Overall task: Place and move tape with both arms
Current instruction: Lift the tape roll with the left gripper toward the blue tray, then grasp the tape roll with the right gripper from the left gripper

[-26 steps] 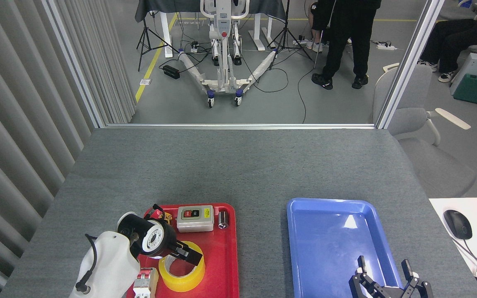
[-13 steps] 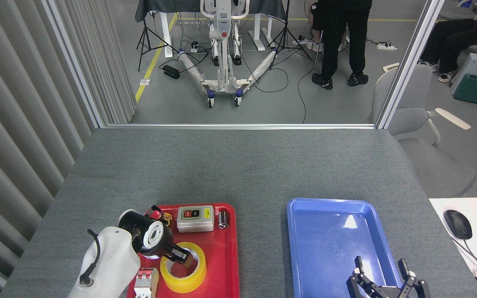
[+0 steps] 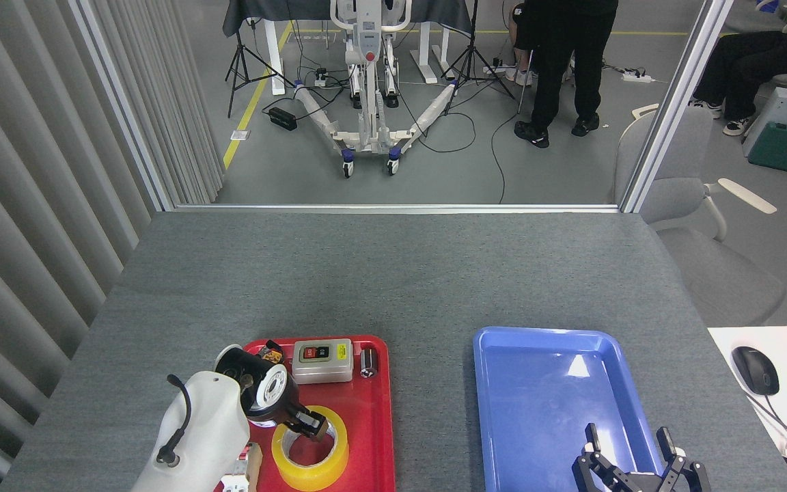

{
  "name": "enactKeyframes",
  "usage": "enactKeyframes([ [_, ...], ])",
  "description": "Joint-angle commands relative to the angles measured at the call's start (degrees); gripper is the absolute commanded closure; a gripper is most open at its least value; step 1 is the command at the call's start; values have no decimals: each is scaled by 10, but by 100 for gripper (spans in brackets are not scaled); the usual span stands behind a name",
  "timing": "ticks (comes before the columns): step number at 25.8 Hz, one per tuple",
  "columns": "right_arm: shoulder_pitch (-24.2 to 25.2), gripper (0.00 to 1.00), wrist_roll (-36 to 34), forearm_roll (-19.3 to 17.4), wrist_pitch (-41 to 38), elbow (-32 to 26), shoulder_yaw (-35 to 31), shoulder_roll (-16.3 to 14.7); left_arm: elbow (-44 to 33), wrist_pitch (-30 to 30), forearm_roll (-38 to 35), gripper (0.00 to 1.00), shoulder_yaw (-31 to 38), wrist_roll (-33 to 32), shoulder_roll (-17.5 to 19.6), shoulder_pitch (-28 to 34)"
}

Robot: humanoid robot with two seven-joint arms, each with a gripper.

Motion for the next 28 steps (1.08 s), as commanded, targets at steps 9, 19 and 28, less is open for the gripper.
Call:
enactKeyframes([
  [9, 0, 0, 0, 0, 2, 0, 0, 0, 42, 1, -3, 51, 0, 0, -3, -13],
  [19, 0, 0, 0, 0, 2, 0, 1, -1, 23, -70, -6, 100, 0, -30, -3, -16],
  [28, 0, 0, 0, 0, 5, 1, 1, -2, 2, -376, 291, 100, 164, 141, -118, -12],
])
